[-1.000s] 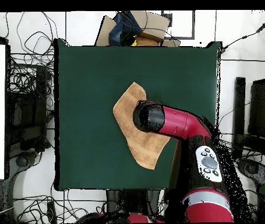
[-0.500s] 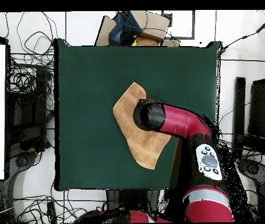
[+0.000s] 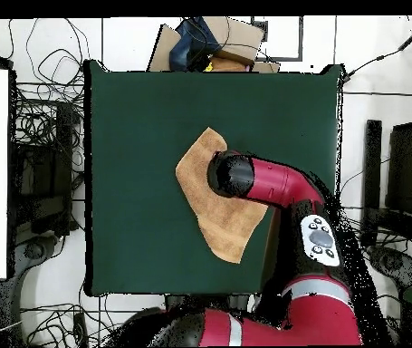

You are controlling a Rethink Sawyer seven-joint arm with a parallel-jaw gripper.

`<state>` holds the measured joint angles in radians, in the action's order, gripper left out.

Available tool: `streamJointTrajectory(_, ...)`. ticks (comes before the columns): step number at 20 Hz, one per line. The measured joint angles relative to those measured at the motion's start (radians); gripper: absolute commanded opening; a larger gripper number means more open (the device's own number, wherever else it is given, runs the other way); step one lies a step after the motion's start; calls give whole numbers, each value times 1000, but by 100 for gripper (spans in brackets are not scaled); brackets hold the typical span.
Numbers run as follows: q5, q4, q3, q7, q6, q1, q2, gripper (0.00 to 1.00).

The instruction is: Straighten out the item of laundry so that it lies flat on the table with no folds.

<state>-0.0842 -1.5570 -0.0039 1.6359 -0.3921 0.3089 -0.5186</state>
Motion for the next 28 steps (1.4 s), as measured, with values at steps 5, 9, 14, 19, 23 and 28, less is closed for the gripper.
streamJointTrajectory(5, -17, 12, 5, 0, -12, -3, 5, 100)
streamJointTrajectory(9, -29, 19, 16, 0, -30, -3, 5, 100)
streamJointTrajectory(14, -57, 25, 57, 0, -49, 9, 3, 100)
streamJointTrajectory(19, -97, 25, 108, 0, -50, 41, -2, 100)
streamJointTrajectory(23, -142, 22, 150, -6, -50, 84, -5, 100)
streamJointTrajectory(28, -202, 8, 198, -12, -50, 153, -20, 100)
